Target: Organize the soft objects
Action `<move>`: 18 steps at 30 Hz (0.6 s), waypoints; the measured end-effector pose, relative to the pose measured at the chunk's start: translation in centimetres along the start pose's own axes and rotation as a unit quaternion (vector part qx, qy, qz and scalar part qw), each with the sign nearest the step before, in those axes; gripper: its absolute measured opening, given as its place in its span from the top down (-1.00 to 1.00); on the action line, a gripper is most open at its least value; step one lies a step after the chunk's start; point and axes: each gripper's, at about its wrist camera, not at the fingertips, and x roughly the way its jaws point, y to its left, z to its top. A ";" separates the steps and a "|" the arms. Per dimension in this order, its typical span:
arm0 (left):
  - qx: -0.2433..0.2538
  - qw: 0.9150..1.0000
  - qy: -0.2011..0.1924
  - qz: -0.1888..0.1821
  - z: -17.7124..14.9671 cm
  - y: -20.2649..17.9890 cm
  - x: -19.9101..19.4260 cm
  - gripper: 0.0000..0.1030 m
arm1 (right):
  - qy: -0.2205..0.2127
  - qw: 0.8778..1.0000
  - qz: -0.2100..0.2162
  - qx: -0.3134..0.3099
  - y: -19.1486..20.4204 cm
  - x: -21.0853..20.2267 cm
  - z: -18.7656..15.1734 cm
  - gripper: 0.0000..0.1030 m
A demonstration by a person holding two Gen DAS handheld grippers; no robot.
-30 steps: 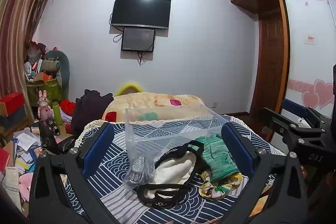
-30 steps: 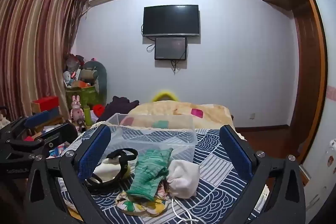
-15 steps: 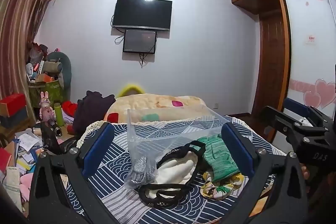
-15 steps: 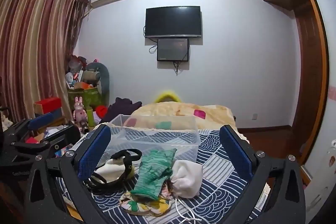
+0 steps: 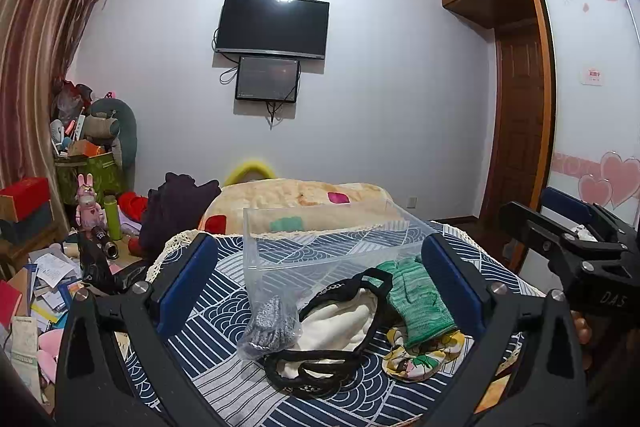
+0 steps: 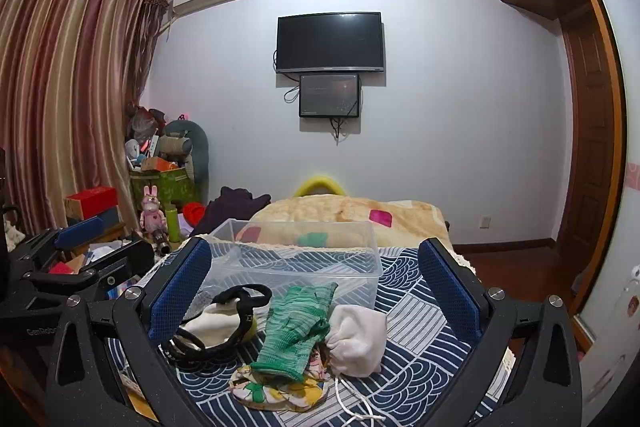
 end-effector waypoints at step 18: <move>0.001 1.000 -0.003 0.000 0.3 0.0 -0.3 -1.00 | -0.001 1.000 0.002 0.002 -0.1 -0.1 0.1 -1.00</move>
